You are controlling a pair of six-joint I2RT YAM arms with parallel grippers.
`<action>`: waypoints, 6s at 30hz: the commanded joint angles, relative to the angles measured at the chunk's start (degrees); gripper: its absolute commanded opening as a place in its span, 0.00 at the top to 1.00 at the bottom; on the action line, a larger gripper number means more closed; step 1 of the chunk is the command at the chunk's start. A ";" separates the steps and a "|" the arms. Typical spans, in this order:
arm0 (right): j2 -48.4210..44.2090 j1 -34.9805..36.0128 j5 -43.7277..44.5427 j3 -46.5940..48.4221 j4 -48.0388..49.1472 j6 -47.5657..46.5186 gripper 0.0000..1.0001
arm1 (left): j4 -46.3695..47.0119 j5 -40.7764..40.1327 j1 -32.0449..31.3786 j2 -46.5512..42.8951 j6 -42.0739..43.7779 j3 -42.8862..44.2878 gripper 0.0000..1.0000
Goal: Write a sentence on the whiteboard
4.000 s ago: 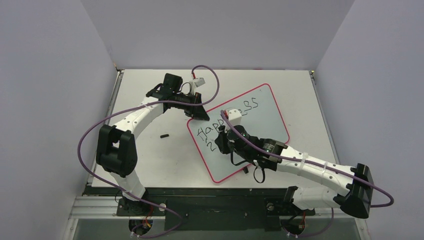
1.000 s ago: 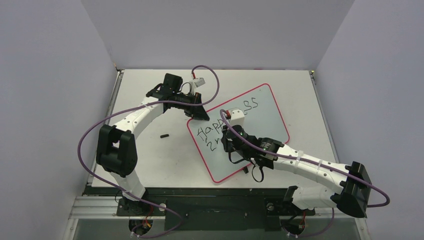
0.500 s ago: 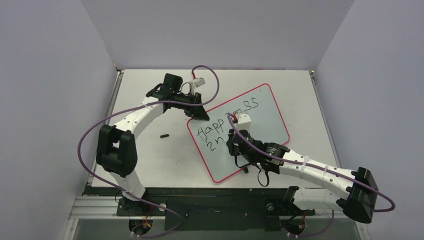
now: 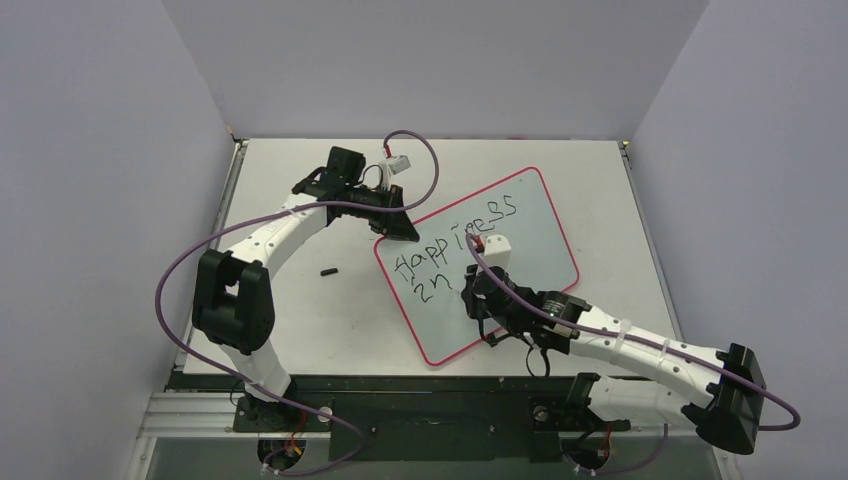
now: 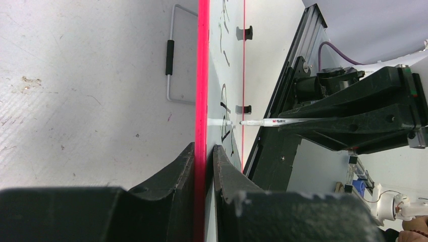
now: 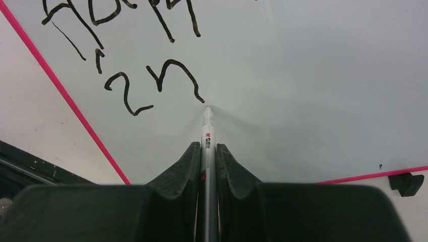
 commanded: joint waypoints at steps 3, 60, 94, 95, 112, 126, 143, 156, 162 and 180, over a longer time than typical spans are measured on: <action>-4.58 -2.90 1.24 4.01 -1.65 -0.21 1.00 | 1.14 -1.07 -0.79 -3.14 2.35 2.34 1.00; 1.84 -10.68 -4.41 0.94 1.11 -2.05 1.00 | 2.20 -0.57 -1.32 -3.40 2.00 2.50 1.00; 7.59 -12.17 0.40 7.34 -0.17 -2.53 1.00 | 3.27 -0.25 -1.47 -4.05 1.85 1.34 1.00; 7.38 -12.15 0.02 6.91 -0.19 -2.31 1.00 | 3.17 -0.12 -1.42 -4.01 1.88 1.47 1.00; 1.44 -7.59 -0.93 -3.10 -1.29 3.08 1.00 | 1.75 -0.53 -1.49 -4.06 2.09 2.18 1.00; 2.51 -3.67 1.08 -1.56 -1.21 4.60 1.00 | 1.07 -0.83 -1.49 -3.67 2.62 2.32 1.00; -0.56 -8.05 5.77 8.82 -3.23 -0.99 1.00 | 1.55 -0.90 -1.43 -4.26 2.73 1.52 1.00; 1.21 -15.47 1.73 8.36 -1.11 -3.37 1.00 | 2.16 -0.92 -1.49 -4.15 2.62 1.42 1.00; 3.85 -15.68 0.11 10.00 0.48 -3.64 1.00 | 2.15 -0.95 -1.56 -3.94 2.62 1.42 1.00; 3.33 -16.38 -1.48 3.30 1.18 -2.70 1.00 | 1.37 -0.90 -1.58 -3.97 2.78 2.08 1.00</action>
